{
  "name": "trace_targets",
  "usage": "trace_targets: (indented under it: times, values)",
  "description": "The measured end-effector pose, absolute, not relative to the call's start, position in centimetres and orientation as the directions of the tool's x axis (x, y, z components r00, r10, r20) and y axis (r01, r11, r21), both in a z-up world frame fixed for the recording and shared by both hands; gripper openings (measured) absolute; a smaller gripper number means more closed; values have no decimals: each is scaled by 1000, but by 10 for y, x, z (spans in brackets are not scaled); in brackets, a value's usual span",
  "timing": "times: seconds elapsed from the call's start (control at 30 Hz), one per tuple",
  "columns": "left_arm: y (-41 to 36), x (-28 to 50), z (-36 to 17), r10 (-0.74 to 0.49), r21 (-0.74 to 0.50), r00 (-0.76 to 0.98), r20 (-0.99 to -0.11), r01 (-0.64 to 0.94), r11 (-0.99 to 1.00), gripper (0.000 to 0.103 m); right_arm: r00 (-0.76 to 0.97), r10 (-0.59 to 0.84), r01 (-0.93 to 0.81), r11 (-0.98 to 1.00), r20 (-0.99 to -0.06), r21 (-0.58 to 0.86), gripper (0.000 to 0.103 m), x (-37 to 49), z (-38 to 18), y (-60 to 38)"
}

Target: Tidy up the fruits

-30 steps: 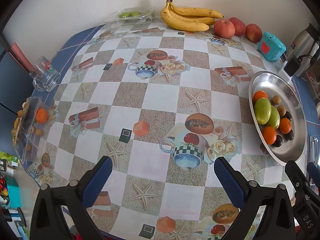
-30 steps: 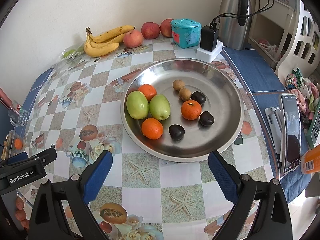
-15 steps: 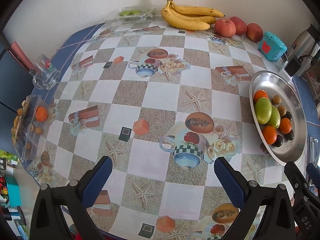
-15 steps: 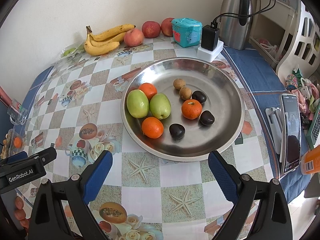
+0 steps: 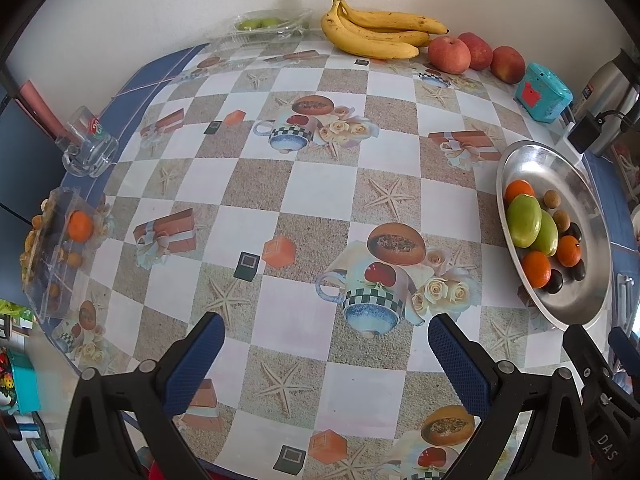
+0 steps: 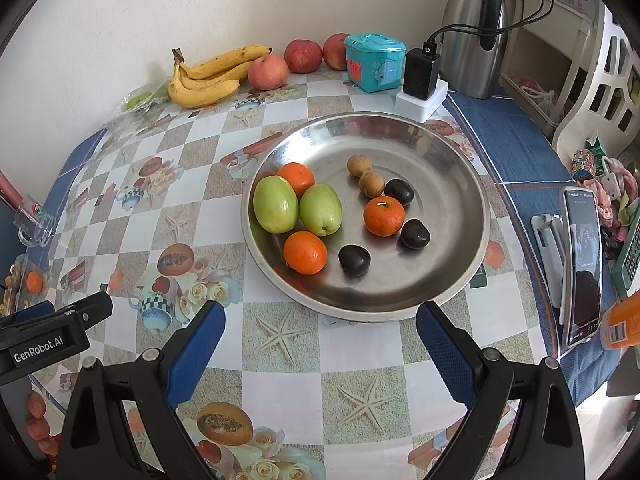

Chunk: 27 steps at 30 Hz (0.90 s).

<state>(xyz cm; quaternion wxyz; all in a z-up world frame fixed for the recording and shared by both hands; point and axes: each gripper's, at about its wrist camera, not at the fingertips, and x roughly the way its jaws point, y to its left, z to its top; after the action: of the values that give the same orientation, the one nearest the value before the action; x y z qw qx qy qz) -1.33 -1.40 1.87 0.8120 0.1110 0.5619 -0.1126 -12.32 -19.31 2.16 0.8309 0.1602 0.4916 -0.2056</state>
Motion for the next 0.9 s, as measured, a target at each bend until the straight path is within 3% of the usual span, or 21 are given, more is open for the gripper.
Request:
trace_targets:
  times: [0.9]
  values:
    - [-15,-15,22,-86,35,358,-930,319,947,103,424,-182,493,868,-887,58,97,-122,20,-193]
